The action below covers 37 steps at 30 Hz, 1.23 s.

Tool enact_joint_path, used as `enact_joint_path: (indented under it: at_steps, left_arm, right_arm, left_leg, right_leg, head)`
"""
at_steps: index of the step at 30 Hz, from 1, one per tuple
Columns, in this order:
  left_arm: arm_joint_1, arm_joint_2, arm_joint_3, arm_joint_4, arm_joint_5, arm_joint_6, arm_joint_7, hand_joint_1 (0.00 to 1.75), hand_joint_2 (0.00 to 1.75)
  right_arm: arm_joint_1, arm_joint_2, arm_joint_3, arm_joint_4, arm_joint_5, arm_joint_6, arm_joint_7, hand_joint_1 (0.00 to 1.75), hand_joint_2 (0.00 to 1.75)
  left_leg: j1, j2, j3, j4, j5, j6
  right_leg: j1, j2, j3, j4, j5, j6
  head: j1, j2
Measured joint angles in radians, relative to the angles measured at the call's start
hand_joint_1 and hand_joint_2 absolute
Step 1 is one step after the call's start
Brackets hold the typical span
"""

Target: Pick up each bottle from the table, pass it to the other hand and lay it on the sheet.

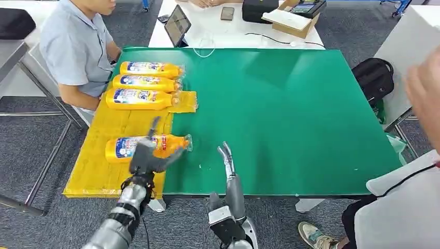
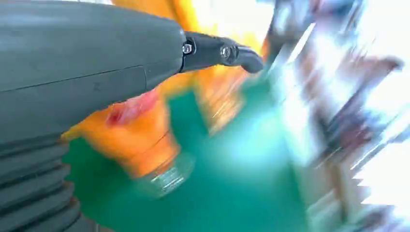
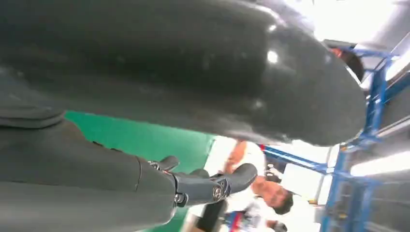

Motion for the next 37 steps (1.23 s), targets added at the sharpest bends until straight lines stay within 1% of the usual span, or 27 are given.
enact_joint_path:
  at_steps: [5, 9, 13, 16, 19, 20, 24, 25, 27, 28, 31, 34, 36, 37]
  left_arm:
    - [0.141, -0.009, -0.060, -0.281, 0.256, 0.050, -0.001, 0.00, 1.75]
    - [0.210, -0.009, -0.090, -0.419, 0.336, 0.056, 0.005, 0.00, 1.75]
    - [0.294, -0.009, -0.117, -0.549, 0.450, 0.020, 0.032, 0.00, 1.75]
    - [0.360, -0.003, -0.141, -0.617, 0.452, 0.067, 0.089, 0.00, 1.75]
    - [0.408, 0.017, -0.177, -0.624, 0.388, 0.179, 0.068, 0.00, 1.75]
    - [0.422, 0.025, -0.193, -0.625, 0.372, 0.199, 0.061, 0.00, 1.75]
    - [0.455, 0.043, -0.253, -0.625, 0.359, 0.246, 0.061, 0.00, 1.75]
    - [0.457, 0.046, -0.263, -0.624, 0.360, 0.255, 0.063, 0.00, 1.75]
    - [0.458, 0.053, -0.285, -0.625, 0.374, 0.269, 0.068, 0.00, 1.75]
    - [0.460, 0.056, -0.293, -0.625, 0.377, 0.270, 0.066, 0.00, 1.75]
    - [0.465, 0.072, -0.310, -0.627, 0.386, 0.246, 0.058, 0.00, 1.75]
    - [0.468, 0.097, -0.325, -0.627, 0.371, 0.170, 0.034, 0.00, 1.75]
    - [0.475, 0.109, -0.330, -0.627, 0.361, 0.126, 0.017, 0.00, 1.75]
    - [0.478, 0.112, -0.331, -0.627, 0.344, 0.128, 0.002, 0.00, 1.75]
  right_arm:
    - [0.020, 0.008, -0.060, -0.021, -0.101, 0.140, 0.000, 0.00, 0.00]
    - [0.039, 0.024, -0.125, -0.041, -0.117, 0.163, 0.000, 0.00, 0.00]
    - [0.072, 0.042, -0.187, -0.077, -0.109, 0.089, 0.000, 0.00, 0.00]
    - [0.114, 0.060, -0.247, -0.130, -0.044, -0.010, 0.000, 0.00, 0.00]
    - [0.158, 0.092, -0.337, -0.157, 0.007, -0.028, 0.000, 0.00, 0.00]
    - [0.174, 0.106, -0.372, -0.168, 0.039, -0.029, 0.000, 0.00, 0.00]
    - [0.216, 0.144, -0.488, -0.216, 0.081, -0.031, 0.000, 0.00, 0.00]
    - [0.223, 0.149, -0.506, -0.228, 0.058, -0.031, 0.004, 0.00, 1.75]
    - [0.238, 0.152, -0.508, -0.235, -0.024, -0.029, 0.039, 0.00, 1.75]
    - [0.251, 0.149, -0.499, -0.240, -0.037, -0.029, 0.053, 0.00, 1.75]
    - [0.270, 0.137, -0.477, -0.255, -0.028, -0.015, 0.078, 0.00, 1.75]
    - [0.274, 0.106, -0.438, -0.255, -0.034, 0.059, 0.105, 0.00, 1.75]
    - [0.273, 0.090, -0.409, -0.252, 0.004, 0.056, 0.087, 0.00, 1.75]
    - [0.273, 0.084, -0.395, -0.250, 0.031, 0.041, 0.077, 0.00, 1.75]
  left_leg:
    - [0.000, 0.000, -0.004, 0.000, -0.001, 0.000]
    - [0.000, -0.001, -0.004, 0.000, 0.000, 0.000]
    - [0.000, 0.000, -0.004, 0.000, -0.001, 0.000]
    - [0.000, -0.001, -0.004, 0.000, -0.001, 0.000]
    - [0.000, 0.000, -0.005, 0.000, -0.001, 0.000]
    - [0.000, -0.001, -0.005, 0.000, -0.001, 0.000]
    - [0.000, -0.001, -0.005, 0.000, -0.001, 0.000]
    - [0.000, -0.001, -0.005, 0.000, -0.001, 0.000]
    - [0.000, 0.000, -0.004, 0.000, -0.001, 0.000]
    - [0.000, 0.000, -0.005, 0.000, -0.001, 0.000]
    - [0.000, 0.000, -0.005, 0.000, -0.001, 0.000]
    - [0.000, 0.000, -0.004, 0.000, -0.001, 0.000]
    - [0.000, 0.000, -0.005, 0.000, -0.001, 0.000]
    - [0.000, 0.000, -0.005, 0.000, -0.001, 0.000]
  right_leg:
    - [0.000, 0.000, -0.004, 0.000, 0.000, 0.000]
    - [0.000, 0.000, -0.004, 0.000, 0.000, 0.000]
    - [0.000, 0.000, -0.004, 0.000, 0.000, 0.000]
    - [0.000, 0.000, -0.004, -0.001, 0.000, 0.000]
    - [0.000, 0.000, -0.005, -0.001, 0.000, 0.000]
    - [0.000, 0.000, -0.005, -0.001, -0.001, 0.000]
    - [0.000, 0.000, -0.005, -0.001, -0.001, 0.000]
    - [0.000, 0.000, -0.005, -0.001, -0.001, 0.000]
    - [0.000, 0.000, -0.005, -0.001, -0.001, 0.000]
    - [0.000, 0.000, -0.005, -0.001, -0.001, 0.000]
    - [0.000, 0.000, -0.005, -0.001, 0.000, 0.000]
    - [0.000, 0.000, -0.005, -0.001, 0.000, 0.000]
    - [0.000, 0.000, -0.005, -0.001, -0.001, 0.000]
    - [0.000, 0.000, -0.005, -0.001, -0.001, 0.000]
  head:
    - [0.000, 0.000]
    - [0.000, 0.000]
    - [0.000, 0.000]
    - [0.000, 0.000]
    - [0.000, 0.000]
    - [0.000, 0.000]
    - [0.000, 0.000]
    - [0.000, 0.000]
    - [0.000, 0.000]
    - [0.000, 0.000]
    - [0.000, 0.000]
    - [0.000, 0.000]
    - [0.000, 0.000]
    - [0.000, 0.000]
